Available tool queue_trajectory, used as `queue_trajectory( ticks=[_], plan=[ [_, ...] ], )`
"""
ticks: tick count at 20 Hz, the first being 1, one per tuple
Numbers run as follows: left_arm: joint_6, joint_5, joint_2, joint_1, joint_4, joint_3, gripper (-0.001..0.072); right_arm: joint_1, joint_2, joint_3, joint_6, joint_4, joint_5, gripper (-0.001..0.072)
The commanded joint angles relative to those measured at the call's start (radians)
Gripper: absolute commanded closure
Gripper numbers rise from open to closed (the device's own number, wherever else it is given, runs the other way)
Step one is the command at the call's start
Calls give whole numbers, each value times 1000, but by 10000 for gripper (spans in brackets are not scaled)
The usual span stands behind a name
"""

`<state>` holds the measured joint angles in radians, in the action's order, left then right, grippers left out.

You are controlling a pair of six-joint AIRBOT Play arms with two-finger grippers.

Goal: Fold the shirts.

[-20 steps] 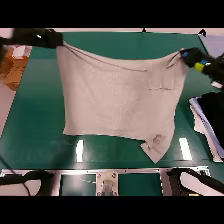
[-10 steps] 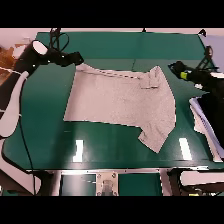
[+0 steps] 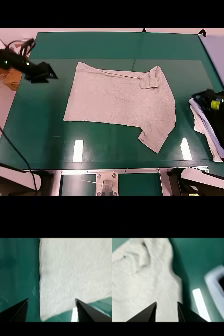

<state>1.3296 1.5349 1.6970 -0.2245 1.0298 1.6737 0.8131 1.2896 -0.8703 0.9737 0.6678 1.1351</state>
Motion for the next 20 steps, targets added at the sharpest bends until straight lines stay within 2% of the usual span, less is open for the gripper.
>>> queue_trajectory(
  ticks=[1,3,8,14,17,20],
  plan=[
    [-6,37,-21,-65,-1,-238,48,117,-46,191,55,117,40,376],
    [-31,-33,-21,-74,-2,-359,48,127,-46,274,83,156,5,348],
    [-87,-193,-20,-71,-90,-549,48,78,-14,357,79,113,-47,337],
    [-123,-256,-20,-71,-144,-681,48,-36,69,357,62,61,-90,339],
    [-195,-260,-19,-67,-280,-722,49,-52,82,357,60,38,-114,339],
    [-216,-288,-18,-34,-283,-756,50,-53,82,357,35,-19,-115,340]
  ],
)
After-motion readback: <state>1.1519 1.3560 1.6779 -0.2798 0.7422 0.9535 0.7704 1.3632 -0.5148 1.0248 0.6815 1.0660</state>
